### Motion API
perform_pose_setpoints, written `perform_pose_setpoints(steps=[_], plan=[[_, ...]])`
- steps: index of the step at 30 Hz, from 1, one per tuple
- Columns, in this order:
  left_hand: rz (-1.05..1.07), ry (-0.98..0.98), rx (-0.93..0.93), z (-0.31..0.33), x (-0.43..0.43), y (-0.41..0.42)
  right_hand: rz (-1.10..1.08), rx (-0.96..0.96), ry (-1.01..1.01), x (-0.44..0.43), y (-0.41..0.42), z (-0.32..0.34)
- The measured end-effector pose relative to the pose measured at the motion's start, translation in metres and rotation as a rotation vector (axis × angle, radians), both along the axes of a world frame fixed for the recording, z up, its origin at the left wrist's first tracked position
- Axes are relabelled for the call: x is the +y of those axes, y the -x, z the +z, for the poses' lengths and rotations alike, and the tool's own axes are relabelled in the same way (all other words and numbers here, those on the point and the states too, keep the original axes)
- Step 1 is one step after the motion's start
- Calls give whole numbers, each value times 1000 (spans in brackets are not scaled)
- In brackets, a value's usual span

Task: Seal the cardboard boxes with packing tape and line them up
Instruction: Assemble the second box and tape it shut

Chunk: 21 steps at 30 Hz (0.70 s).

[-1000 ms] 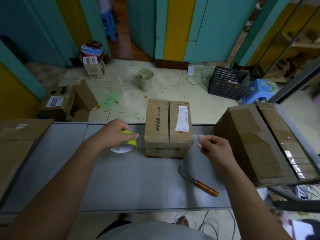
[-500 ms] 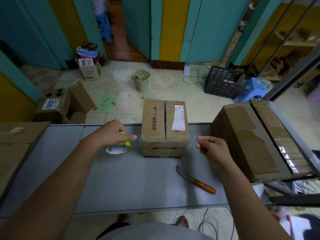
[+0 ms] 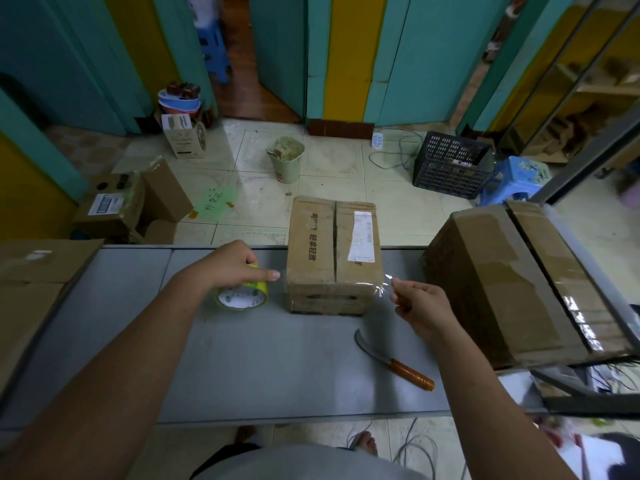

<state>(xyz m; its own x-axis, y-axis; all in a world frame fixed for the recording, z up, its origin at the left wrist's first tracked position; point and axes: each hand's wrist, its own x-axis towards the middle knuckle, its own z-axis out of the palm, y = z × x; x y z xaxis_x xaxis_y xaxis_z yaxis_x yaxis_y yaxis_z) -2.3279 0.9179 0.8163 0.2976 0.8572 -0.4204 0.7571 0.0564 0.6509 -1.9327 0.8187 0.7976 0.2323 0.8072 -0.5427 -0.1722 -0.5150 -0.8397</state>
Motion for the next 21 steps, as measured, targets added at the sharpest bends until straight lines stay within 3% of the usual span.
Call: perform_pose_setpoints(steps=[13, 21], plan=[[-35, -43, -71, -27, -3, -9, -19, 465, 265, 7, 11, -25], [-16, -35, -105, -32, -10, -16, -40, 345, 310, 11, 10, -25]])
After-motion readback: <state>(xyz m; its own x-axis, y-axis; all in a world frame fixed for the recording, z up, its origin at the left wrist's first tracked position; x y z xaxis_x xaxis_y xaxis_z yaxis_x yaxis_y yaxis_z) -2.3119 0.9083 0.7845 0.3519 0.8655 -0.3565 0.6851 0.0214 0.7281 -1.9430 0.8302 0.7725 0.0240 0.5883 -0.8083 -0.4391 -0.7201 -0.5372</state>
